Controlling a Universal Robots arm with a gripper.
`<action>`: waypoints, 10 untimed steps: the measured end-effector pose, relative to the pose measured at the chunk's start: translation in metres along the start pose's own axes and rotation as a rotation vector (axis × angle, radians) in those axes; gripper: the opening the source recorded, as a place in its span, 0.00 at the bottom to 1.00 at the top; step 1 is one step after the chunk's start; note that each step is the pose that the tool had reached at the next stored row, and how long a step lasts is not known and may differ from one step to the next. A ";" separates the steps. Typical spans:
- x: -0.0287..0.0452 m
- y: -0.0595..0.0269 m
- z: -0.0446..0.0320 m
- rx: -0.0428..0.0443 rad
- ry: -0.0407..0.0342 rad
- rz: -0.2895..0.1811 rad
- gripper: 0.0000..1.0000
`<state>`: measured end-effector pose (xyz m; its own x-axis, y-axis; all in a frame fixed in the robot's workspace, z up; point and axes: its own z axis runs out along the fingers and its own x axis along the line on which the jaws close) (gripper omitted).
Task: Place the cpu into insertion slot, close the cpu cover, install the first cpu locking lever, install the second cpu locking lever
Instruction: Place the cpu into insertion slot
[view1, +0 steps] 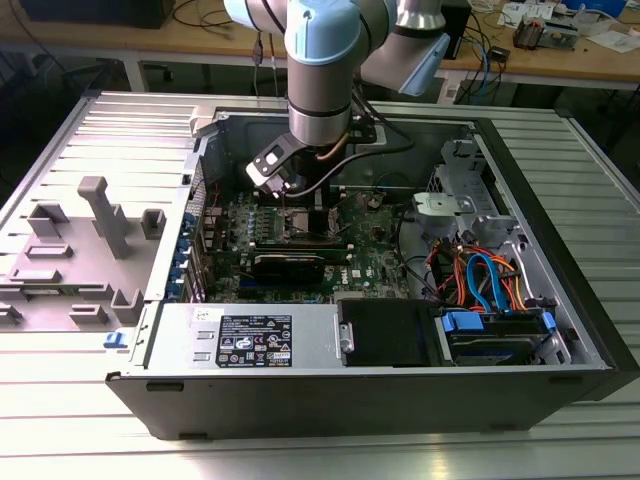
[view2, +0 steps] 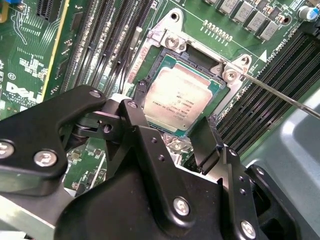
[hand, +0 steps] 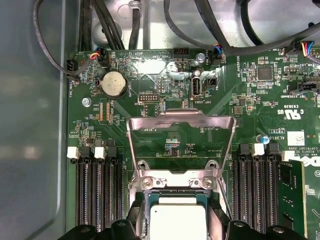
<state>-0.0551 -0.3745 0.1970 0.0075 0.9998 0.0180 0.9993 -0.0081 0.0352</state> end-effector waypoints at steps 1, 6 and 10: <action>0.0001 0.0000 0.0001 -0.0003 -0.0060 0.000 0.62; 0.0000 0.0000 0.0001 -0.0002 -0.0080 0.000 0.63; 0.0000 0.0000 -0.0005 -0.0001 -0.0085 0.000 0.69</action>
<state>-0.0551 -0.3745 0.1975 0.0075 0.9999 0.0095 0.9993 -0.0079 0.0353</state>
